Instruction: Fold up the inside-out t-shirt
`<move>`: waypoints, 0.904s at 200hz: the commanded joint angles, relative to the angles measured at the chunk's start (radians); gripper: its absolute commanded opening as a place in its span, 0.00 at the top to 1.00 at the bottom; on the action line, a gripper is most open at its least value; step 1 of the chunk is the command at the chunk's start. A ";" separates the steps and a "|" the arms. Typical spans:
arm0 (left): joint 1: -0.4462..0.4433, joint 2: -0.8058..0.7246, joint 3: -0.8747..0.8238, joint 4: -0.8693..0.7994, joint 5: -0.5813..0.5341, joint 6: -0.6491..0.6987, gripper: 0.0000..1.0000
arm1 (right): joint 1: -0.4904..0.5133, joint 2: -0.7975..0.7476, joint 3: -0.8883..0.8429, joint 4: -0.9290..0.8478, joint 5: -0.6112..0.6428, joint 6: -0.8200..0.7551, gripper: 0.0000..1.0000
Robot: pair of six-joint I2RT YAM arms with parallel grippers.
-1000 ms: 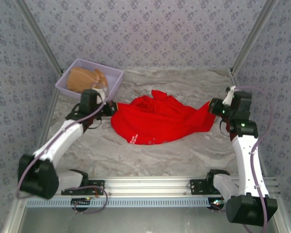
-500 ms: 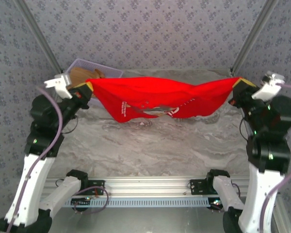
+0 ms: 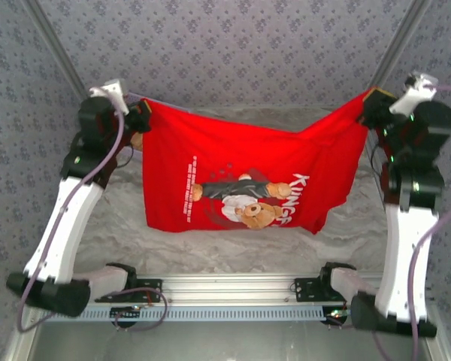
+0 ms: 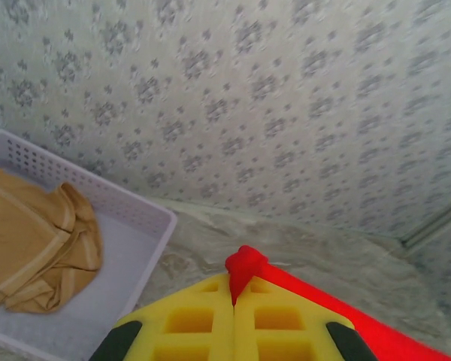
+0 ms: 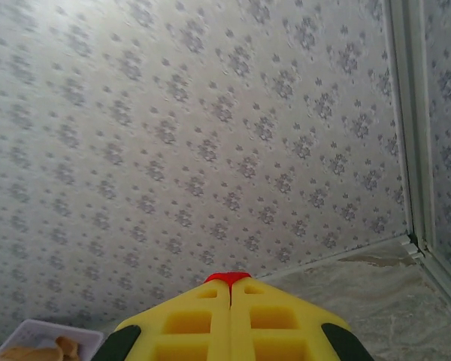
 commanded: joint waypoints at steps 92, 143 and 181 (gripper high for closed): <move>0.049 0.521 1.233 -0.353 0.230 0.096 1.00 | -0.002 0.519 1.046 0.015 -0.069 0.079 1.00; -0.007 0.108 0.292 -0.125 0.304 0.060 1.00 | -0.001 0.014 0.237 -0.067 -0.092 0.031 1.00; -0.083 -0.153 -0.480 0.091 0.317 -0.081 1.00 | -0.006 -0.394 -0.441 -0.283 0.022 0.002 1.00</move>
